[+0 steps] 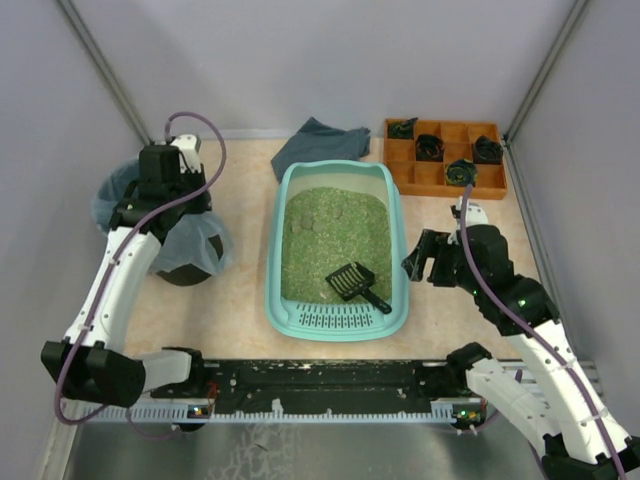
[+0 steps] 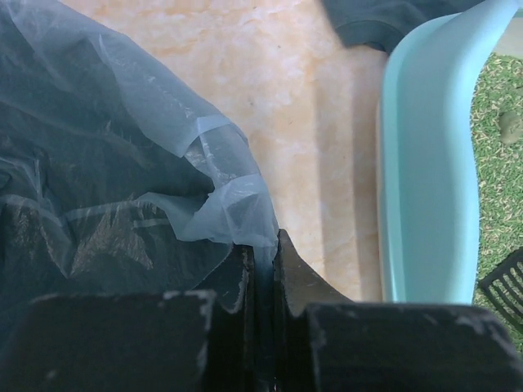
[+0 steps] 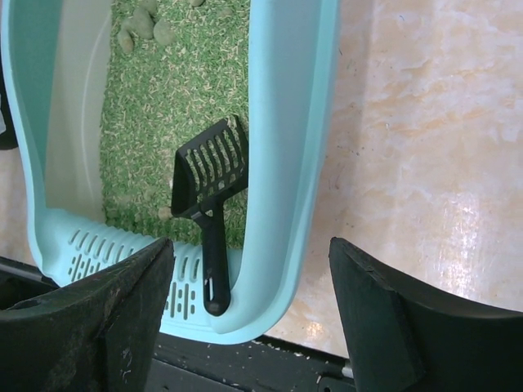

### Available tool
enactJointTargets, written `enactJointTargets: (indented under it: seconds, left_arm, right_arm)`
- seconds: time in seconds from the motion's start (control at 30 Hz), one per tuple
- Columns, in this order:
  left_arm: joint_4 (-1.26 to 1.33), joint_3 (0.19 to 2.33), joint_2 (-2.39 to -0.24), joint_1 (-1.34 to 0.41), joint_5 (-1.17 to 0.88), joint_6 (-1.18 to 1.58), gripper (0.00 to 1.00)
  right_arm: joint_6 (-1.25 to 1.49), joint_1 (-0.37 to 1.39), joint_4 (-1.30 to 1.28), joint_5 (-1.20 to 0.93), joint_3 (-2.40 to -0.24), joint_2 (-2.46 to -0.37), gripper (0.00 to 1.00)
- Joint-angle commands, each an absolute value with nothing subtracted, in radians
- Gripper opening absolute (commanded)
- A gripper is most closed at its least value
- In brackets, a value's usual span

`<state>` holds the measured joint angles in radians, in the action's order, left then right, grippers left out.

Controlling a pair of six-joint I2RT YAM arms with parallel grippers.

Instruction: Clean the litter box

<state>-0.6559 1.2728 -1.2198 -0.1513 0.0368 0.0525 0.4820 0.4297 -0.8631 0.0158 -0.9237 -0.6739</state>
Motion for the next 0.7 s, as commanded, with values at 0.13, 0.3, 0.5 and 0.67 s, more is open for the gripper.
enactJointTargets:
  seconds: [0.13,0.3,0.5,0.67]
  left_arm:
    - [-0.577,1.398,-1.348,-0.288,-0.107,0.087,0.0]
    - [-0.548,1.446,-1.426,-0.367,-0.104,0.061,0.0]
    - [-0.526,1.458,-1.471,-0.381,-0.067,0.022,0.13]
    - [-0.521,1.452,-1.425,-0.382,0.007,-0.005,0.49]
  right_arm:
    - [0.468,0.434,-0.874,0.052,-0.95,-0.649,0.76]
    - [0.469,0.434,-0.872,0.04,-0.946,-0.651,0.76]
    - [0.462,0.434,-0.891,0.044,-0.954,-0.653,0.76]
    - [0.46,0.434,-0.907,0.051,-0.958,-0.652,0.76]
